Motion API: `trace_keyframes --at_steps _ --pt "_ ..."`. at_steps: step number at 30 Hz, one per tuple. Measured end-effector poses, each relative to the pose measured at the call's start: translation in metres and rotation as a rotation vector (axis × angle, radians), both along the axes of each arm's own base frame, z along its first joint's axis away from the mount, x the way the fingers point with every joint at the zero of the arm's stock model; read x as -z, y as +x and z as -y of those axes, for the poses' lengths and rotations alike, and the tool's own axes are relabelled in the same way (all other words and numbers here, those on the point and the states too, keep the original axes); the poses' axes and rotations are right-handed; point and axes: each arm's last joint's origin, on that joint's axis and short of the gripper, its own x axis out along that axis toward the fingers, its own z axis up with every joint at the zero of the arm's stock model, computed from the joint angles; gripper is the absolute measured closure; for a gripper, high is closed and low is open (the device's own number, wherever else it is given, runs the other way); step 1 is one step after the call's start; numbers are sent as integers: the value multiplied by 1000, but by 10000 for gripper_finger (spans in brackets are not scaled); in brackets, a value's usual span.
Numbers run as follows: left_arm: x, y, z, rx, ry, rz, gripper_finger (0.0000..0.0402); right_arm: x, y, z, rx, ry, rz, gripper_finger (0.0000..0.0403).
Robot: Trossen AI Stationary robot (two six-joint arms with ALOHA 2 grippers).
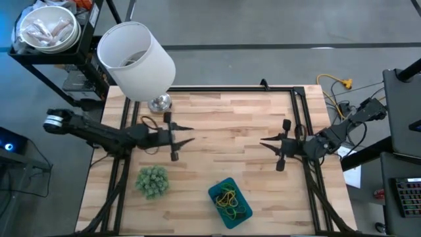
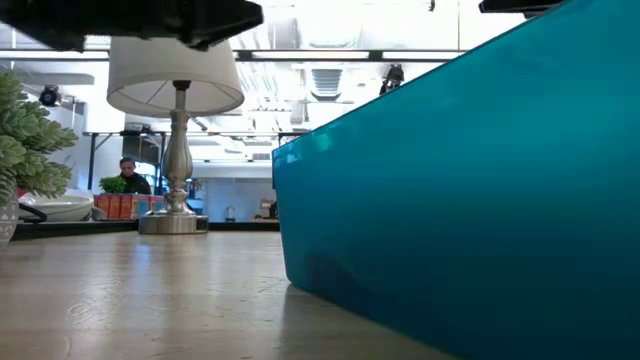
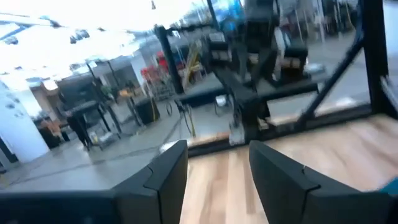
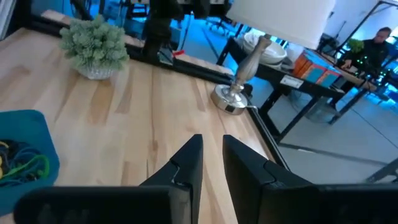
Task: Pick and place rubber bands into bin
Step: Return to Home Position
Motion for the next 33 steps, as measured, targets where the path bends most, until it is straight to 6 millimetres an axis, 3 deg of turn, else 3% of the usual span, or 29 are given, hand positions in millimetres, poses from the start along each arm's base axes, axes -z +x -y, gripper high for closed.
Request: trace_keyframes --at_steps 7,11,16,21,33 --pt "10 -24 -8 -19 -25 38 244 15 -32 23 -4 69 107 346" --pt "11 -28 -11 -29 -31 51 244 24 -52 38 -15 118 187 346" --pt "12 -26 -16 -20 -22 45 244 32 -72 47 -220 147 281 346" --pt "12 -26 -24 -18 -15 44 244 41 -87 56 -208 149 318 346" --pt "22 -27 -38 4 -20 12 244 44 -84 58 -153 198 320 346"
